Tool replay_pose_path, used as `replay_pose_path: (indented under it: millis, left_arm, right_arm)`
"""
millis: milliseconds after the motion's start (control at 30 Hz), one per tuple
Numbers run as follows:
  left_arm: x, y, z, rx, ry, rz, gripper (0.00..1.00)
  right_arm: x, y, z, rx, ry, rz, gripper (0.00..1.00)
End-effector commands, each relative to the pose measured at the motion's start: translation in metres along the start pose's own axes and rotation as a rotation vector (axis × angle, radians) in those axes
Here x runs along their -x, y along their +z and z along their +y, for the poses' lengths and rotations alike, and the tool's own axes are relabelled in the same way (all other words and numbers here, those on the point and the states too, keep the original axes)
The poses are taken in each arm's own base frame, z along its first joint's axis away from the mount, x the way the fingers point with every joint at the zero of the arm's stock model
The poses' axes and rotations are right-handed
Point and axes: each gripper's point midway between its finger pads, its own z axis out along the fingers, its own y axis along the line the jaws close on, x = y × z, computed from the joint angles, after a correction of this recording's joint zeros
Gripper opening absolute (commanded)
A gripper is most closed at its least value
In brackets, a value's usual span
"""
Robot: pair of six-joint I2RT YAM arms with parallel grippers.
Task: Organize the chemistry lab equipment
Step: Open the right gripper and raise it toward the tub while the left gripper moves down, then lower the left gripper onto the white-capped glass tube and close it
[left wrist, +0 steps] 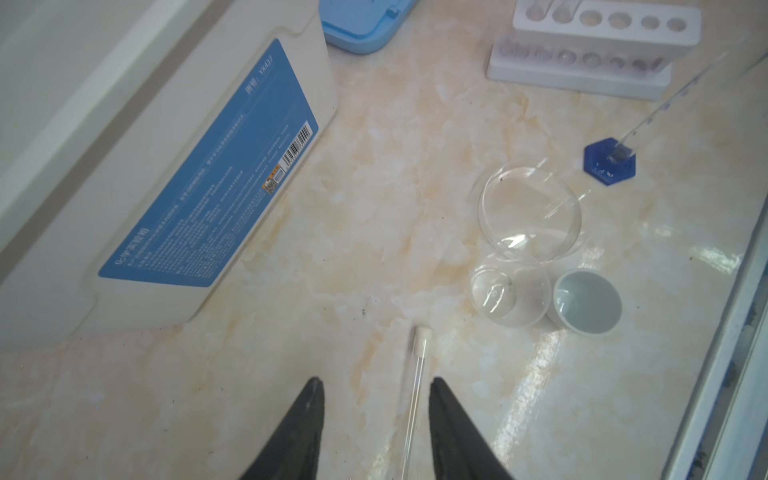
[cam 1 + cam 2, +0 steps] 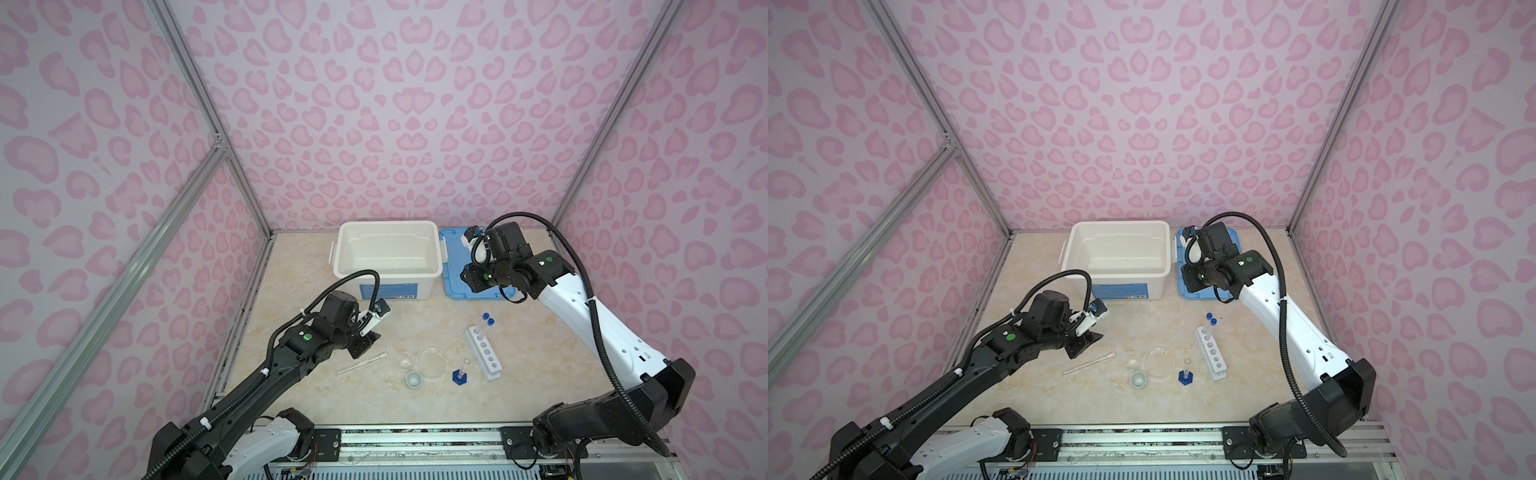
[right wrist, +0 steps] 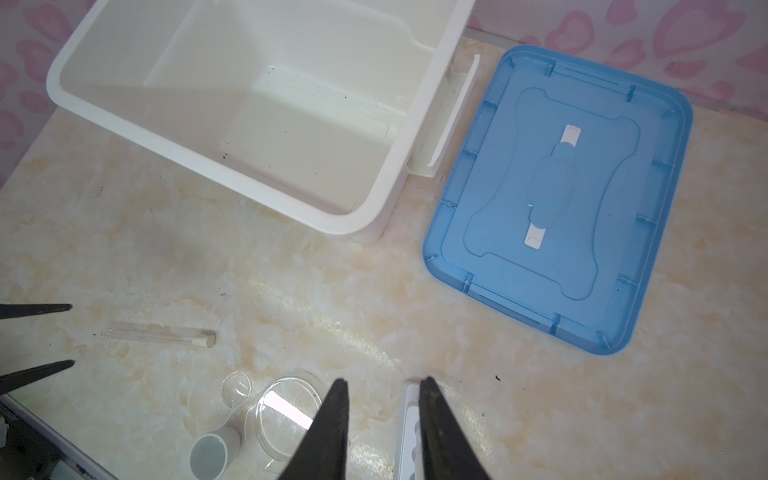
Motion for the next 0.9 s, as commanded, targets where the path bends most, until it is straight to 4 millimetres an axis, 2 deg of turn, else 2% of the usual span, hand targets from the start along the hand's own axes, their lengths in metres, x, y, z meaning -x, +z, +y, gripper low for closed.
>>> replay_pose_path:
  millis: [0, 300, 533, 867]
  left_arm:
    - [-0.037, 0.004, 0.002, 0.04, 0.066, 0.162, 0.45]
    - [-0.096, 0.013, -0.016, -0.02, 0.138, 0.385, 0.45]
    - [-0.113, 0.019, -0.024, -0.067, 0.149, 0.454, 0.46]
    - [-0.122, 0.037, -0.024, -0.087, 0.129, 0.515, 0.44]
  right_arm:
    - [0.006, 0.005, 0.004, 0.062, -0.006, -0.039, 0.31]
    - [0.008, 0.006, -0.001, 0.135, 0.043, -0.086, 0.31]
    - [0.009, 0.017, -0.002, 0.177, 0.057, -0.086, 0.31]
    - [0.003, 0.029, -0.008, 0.227, 0.106, -0.072, 0.3]
